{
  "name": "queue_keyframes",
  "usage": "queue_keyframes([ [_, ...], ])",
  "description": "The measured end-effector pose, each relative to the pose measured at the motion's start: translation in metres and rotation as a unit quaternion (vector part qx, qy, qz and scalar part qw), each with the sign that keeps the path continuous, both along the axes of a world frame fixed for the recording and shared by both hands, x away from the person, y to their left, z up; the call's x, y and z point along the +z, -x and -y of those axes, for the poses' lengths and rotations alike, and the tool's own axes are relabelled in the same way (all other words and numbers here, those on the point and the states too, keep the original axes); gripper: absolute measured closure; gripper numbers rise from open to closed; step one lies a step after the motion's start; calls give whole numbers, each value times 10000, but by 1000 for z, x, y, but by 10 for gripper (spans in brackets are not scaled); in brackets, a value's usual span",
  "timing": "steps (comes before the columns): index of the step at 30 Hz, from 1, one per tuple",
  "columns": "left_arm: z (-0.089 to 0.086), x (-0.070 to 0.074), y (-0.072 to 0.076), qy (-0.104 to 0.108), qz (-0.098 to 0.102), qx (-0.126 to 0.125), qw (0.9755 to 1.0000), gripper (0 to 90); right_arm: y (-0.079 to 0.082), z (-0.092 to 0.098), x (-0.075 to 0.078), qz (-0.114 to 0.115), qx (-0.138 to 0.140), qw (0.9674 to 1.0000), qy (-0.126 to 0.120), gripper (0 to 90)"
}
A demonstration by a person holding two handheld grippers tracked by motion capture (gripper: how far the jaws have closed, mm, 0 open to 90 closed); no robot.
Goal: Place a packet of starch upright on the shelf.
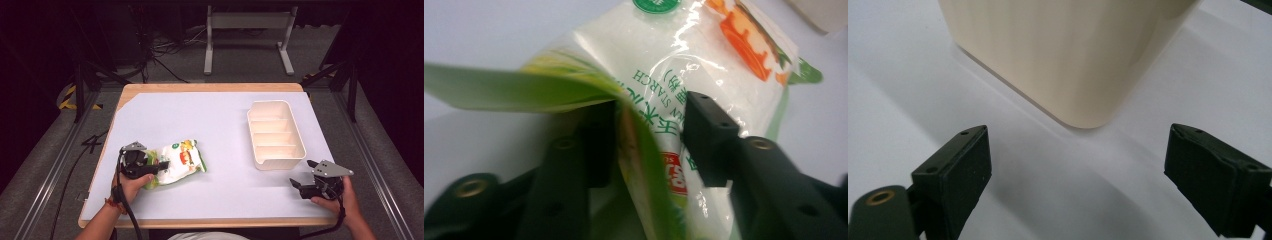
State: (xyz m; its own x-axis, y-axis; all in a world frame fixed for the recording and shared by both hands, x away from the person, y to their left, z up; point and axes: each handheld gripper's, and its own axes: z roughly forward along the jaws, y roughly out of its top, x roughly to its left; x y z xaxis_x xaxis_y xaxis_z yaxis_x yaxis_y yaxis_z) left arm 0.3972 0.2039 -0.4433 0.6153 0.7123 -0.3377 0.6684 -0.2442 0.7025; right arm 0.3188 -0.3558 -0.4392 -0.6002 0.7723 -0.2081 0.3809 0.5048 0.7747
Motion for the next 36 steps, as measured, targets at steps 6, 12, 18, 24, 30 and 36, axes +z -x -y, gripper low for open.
queue_keyframes([
  [6,6,4,-8,-174,290,-211,9992,779,1,0,1,23,2,10000,-2,113],
  [12,6,13,-10,-97,593,-336,9976,840,3,1,3,138,10,9999,-102,119],
  [18,20,44,-10,-452,1049,-667,9912,874,1,1,2,26,25,9999,-152,119],
  [24,39,70,-17,-902,1352,-833,9832,875,1,1,2,13,30,9999,-141,119],
  [30,59,98,-27,-1367,1532,-946,9741,875,0,2,1,-22,37,9999,-151,119],
  [36,78,118,-36,-1620,1782,-1033,9651,875,0,3,1,-32,29,9999,-155,119],
])
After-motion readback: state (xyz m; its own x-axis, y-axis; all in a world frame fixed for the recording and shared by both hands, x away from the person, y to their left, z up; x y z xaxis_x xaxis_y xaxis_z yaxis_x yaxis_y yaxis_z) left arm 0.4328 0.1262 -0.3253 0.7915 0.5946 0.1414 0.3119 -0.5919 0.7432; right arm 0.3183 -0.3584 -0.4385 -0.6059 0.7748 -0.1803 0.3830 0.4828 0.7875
